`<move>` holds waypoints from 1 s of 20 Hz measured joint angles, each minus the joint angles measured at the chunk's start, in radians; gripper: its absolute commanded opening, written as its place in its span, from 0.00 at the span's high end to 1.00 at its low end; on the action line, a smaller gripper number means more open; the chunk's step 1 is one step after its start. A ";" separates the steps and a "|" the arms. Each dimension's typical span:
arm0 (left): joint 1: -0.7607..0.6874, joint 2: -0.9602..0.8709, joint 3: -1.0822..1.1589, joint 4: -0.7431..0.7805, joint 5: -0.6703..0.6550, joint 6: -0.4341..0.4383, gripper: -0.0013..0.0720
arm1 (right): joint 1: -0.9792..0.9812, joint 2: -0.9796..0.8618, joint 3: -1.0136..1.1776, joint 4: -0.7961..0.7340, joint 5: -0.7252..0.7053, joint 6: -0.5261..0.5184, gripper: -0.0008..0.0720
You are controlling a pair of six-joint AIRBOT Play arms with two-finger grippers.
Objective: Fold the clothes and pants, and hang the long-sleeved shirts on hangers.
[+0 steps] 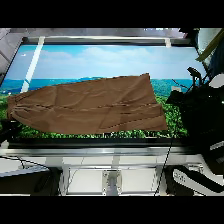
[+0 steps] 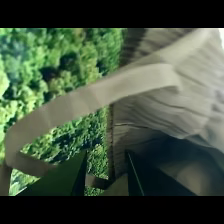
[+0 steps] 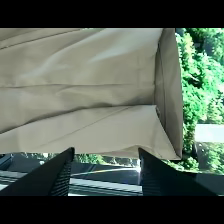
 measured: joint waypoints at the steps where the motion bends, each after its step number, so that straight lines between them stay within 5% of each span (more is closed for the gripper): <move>1: -0.008 -0.011 0.002 -0.014 0.000 0.002 0.56 | 0.000 0.000 0.000 0.000 -0.002 0.003 0.37; 3: -0.032 -0.035 0.006 -0.058 0.006 0.025 0.45 | 0.002 0.000 0.000 0.000 -0.006 0.007 0.37; 9: -0.106 -0.104 0.040 -0.121 0.011 0.053 0.45 | 0.002 0.000 0.000 0.004 -0.005 0.017 0.37; 11: -0.114 -0.113 0.052 -0.122 0.014 0.055 0.55 | 0.002 0.000 0.000 0.004 -0.005 0.018 0.37; 13: -0.119 -0.119 0.062 -0.114 0.023 0.057 0.82 | 0.002 0.000 0.000 0.005 -0.011 0.018 0.37; 15: -0.121 -0.122 0.072 -0.111 0.030 0.060 0.96 | 0.002 0.000 0.000 0.005 -0.019 0.019 0.37; 20: -0.115 -0.120 0.136 -0.118 -0.031 0.069 0.96 | 0.002 0.000 0.000 0.005 -0.024 0.020 0.37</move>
